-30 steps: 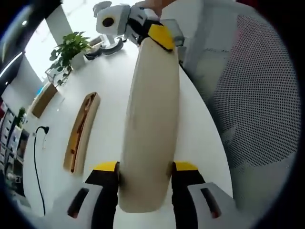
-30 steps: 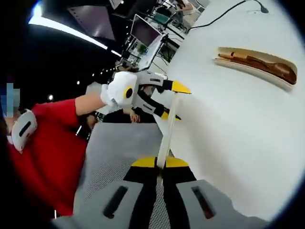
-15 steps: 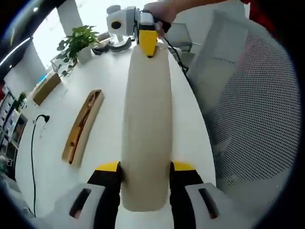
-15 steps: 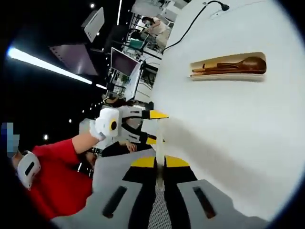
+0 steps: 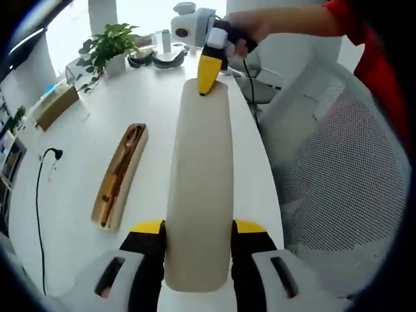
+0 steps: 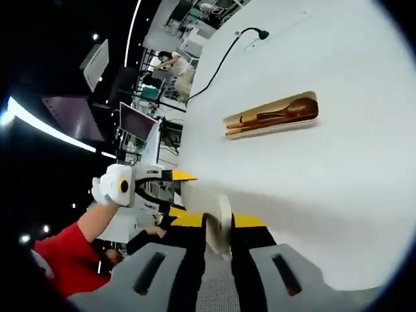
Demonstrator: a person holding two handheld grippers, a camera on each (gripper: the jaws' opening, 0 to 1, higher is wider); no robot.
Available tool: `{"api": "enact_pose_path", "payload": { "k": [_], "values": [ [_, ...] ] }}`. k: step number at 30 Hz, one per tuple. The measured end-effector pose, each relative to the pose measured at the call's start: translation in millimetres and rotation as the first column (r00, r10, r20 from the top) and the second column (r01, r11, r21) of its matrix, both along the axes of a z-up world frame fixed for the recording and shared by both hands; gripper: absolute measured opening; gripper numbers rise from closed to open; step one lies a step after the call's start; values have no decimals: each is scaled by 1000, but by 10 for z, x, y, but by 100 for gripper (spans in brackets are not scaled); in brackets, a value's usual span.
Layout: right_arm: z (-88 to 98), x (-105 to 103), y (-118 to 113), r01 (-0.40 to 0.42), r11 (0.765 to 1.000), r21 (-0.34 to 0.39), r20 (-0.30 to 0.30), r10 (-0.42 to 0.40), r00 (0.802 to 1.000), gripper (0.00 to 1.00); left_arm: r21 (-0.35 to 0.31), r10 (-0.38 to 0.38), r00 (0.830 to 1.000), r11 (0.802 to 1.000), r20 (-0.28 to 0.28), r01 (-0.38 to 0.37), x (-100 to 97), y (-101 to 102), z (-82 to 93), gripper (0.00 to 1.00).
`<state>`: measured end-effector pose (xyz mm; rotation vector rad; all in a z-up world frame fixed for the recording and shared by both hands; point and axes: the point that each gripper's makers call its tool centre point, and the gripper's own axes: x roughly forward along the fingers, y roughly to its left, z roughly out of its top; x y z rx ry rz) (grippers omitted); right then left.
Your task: Arrange the utensils inside the cutlery case until each visible utensil rests in its matching compartment.
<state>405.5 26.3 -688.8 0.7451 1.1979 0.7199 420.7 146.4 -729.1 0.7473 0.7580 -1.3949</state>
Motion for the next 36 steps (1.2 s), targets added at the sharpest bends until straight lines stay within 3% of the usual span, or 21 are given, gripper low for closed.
{"api": "enact_pose_path", "payload": {
  "k": [2,7,13,15,16,17,18,21,24,26,32,36],
  "values": [
    [39,76,-16,24,1000,10,-14,-24,1000,11,4,-5,1000,1000,16,4,69,-14,43,40],
    [114,225,-29,26,1000,14,-23,-25,999,11,44,23,1000,999,-7,-23,156,-12,110,40],
    [194,407,-26,-25,1000,-4,16,25,1000,12,53,33,999,998,25,-34,257,30,234,40],
    [164,530,-90,-41,997,-65,77,46,996,14,41,78,997,996,-5,-78,308,-8,283,40],
    [147,560,-112,-44,995,-93,100,53,994,16,49,142,990,989,-22,-141,351,-47,249,40],
    [85,603,-168,-58,988,-144,119,75,990,17,62,120,993,991,10,-121,390,-82,223,40],
    [39,614,-201,-60,983,-173,109,79,991,19,72,108,993,991,55,-112,443,-111,209,40],
    [-131,662,-332,-74,966,-247,61,91,994,24,88,124,992,988,22,-126,421,-244,140,40],
    [-164,678,-327,-78,972,-220,23,85,996,24,129,99,995,986,20,-101,461,-249,69,40],
    [-161,641,-296,-104,976,-192,-25,101,995,22,153,84,996,985,-12,-81,470,-212,43,40],
    [-71,728,-273,-133,976,-172,-33,130,991,22,184,35,999,983,-36,-28,649,-180,132,40],
    [-38,952,-344,-104,977,-183,-41,98,994,22,195,-4,1000,981,-18,8,824,-299,195,40]
  ]
}}
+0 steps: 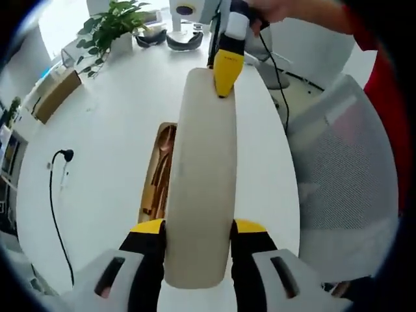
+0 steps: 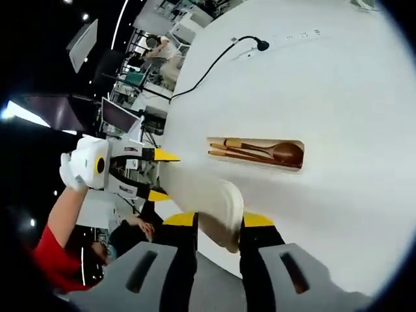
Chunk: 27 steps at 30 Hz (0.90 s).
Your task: Arrange the utensils inside the cutlery case until each visible utensil rests in its matching compartment.
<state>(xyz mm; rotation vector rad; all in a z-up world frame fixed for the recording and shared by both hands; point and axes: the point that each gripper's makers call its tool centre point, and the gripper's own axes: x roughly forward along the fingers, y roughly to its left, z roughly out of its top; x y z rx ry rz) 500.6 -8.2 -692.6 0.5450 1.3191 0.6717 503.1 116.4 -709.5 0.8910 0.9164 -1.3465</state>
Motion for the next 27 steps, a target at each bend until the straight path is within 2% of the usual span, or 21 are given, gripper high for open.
{"api": "enact_pose_path", "payload": {
  "k": [1,3,4,5,6,9,14,17,21,24,27],
  "values": [
    [-20,41,-9,10,1000,-4,-4,-10,1000,22,4,-7,1000,1000,13,7,58,-12,-26,40],
    [-54,14,-3,19,1000,-13,-19,-19,1000,21,16,-5,1000,1000,5,5,117,-28,-134,40],
    [-68,15,28,41,999,3,-34,-41,999,20,42,-12,1000,999,-7,12,120,-7,-184,40],
    [-73,1,52,51,998,23,-57,-50,997,19,88,-37,999,996,14,35,195,25,-237,40],
    [-84,9,81,76,996,55,-86,-72,994,18,95,-45,999,995,27,42,231,22,-244,40],
    [-155,37,2,89,995,44,-80,-85,993,18,112,-53,999,992,10,51,333,-48,-265,40],
    [-178,66,-110,149,986,70,-120,-140,983,17,133,-92,996,987,14,90,455,-174,-312,40],
    [-221,8,-124,162,984,72,-138,-151,979,17,142,-99,995,985,8,97,478,-212,-367,40],
    [-219,10,-64,181,976,119,-159,-161,974,14,178,-100,995,979,-20,102,463,-156,-499,40],
    [-276,45,-49,190,975,112,-148,-173,974,15,173,-95,995,980,-23,98,506,-139,-540,40],
    [-308,71,-1,187,977,104,-138,-172,975,15,202,-87,996,975,-30,91,537,-101,-599,40]
  ]
}}
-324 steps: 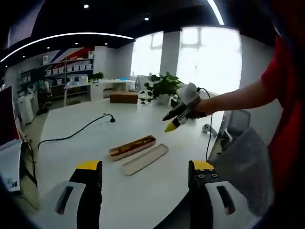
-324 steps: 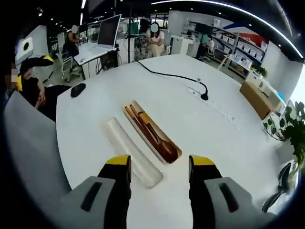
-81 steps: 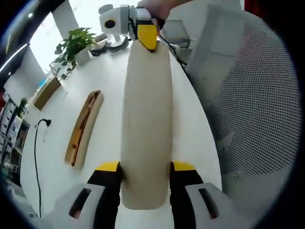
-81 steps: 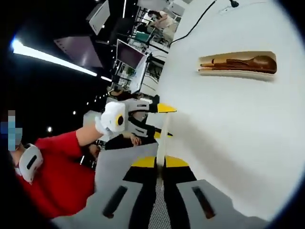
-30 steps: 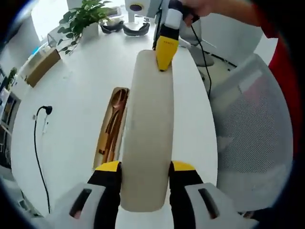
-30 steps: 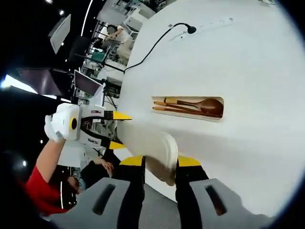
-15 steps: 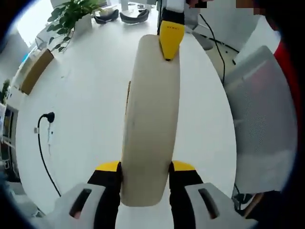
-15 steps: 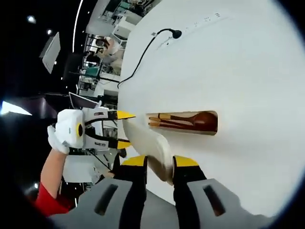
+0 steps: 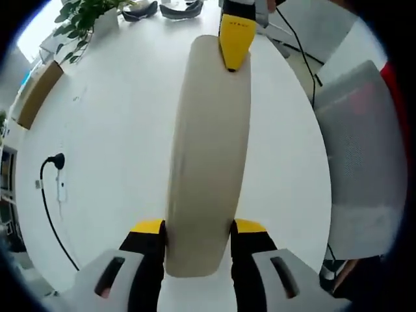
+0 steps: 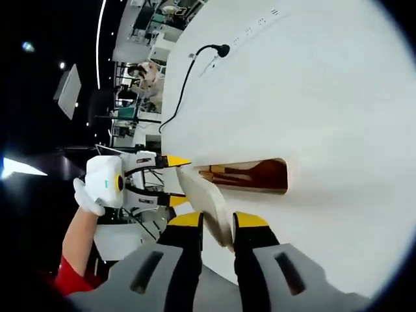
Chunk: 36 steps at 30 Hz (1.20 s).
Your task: Arrange the utensils inside the cutlery case until each visible utensil rests in its matching compartment.
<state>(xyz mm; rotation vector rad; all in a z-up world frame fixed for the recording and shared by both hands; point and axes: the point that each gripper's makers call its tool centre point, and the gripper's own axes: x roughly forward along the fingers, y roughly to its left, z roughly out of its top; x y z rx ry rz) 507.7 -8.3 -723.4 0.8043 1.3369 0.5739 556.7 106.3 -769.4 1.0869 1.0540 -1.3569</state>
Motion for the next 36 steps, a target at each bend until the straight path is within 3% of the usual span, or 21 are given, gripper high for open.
{"api": "enact_pose_path", "payload": {
  "k": [6,10,23,26,32,34,35,36],
  "values": [
    [-34,61,152,-8,1000,-6,-10,8,1000,15,52,18,1000,998,-12,-18,19,143,-124,40],
    [-77,183,138,-9,1000,-8,-11,9,1000,14,41,34,999,999,-14,-34,47,170,-140,40],
    [-246,232,64,2,1000,-25,-46,-3,999,17,-13,68,997,998,-38,-68,-14,127,-221,40],
    [-276,188,60,-4,999,-51,-37,2,999,18,-19,73,997,997,-38,-74,-12,111,-235,40],
    [-490,370,-48,-1,989,-148,4,1,1000,24,-21,74,997,997,-27,-74,14,48,-267,40],
    [-574,377,-95,-16,979,-201,-9,15,1000,29,-26,17,998,1000,54,-15,107,-20,-243,40],
    [-591,376,-108,-23,976,-218,-1,23,1000,30,-24,13,998,1000,57,-12,105,-24,-245,40],
    [-603,377,-104,-30,972,-233,11,33,999,31,-7,28,999,1000,16,-28,34,-24,-274,40]
  ]
}}
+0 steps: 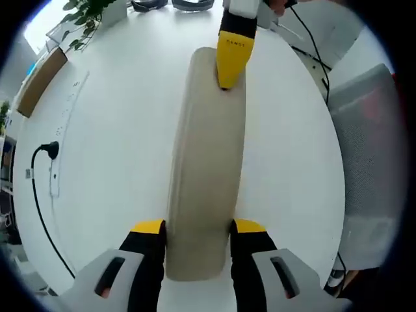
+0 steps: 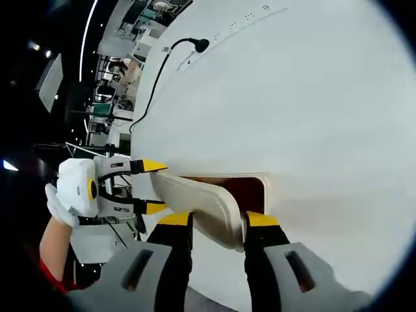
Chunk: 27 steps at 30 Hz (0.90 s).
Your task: Arrange the utensils inside the cutlery case until each visible utensil rests in its matching compartment.
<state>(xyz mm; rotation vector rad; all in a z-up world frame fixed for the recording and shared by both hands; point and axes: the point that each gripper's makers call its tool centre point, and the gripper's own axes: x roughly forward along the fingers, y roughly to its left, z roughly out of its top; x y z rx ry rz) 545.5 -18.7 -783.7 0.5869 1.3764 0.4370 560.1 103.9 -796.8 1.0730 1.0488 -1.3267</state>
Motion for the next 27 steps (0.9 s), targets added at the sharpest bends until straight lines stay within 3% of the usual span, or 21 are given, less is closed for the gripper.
{"api": "enact_pose_path", "payload": {
  "k": [1,6,9,16,20,22,24,27],
  "values": [
    [-2,-6,11,-6,1000,1,-5,6,1000,31,17,19,999,1000,-48,-18,-80,20,-14,39],
    [-11,113,-9,5,1000,6,4,-5,1000,30,-6,12,1000,1000,-21,-12,-10,48,10,39],
    [-21,158,-11,8,1000,3,15,-8,1000,30,-31,40,999,999,-32,-41,45,46,3,40],
    [-79,152,-21,-12,1000,-18,28,12,1000,31,-19,29,999,999,-35,-30,27,42,-35,40],
    [-176,206,-174,-49,991,-126,92,61,994,27,-22,40,999,999,-31,-41,36,25,-45,39],
    [-178,213,-198,-29,994,-105,91,38,995,26,-16,42,999,999,-14,-42,81,45,-56,39],
    [-201,334,-206,-9,997,-71,92,15,996,31,-19,53,998,998,-20,-54,97,62,-59,39],
    [-135,278,-194,-13,996,-89,126,24,992,32,-37,68,997,997,-33,-69,77,60,-60,39]
  ]
}}
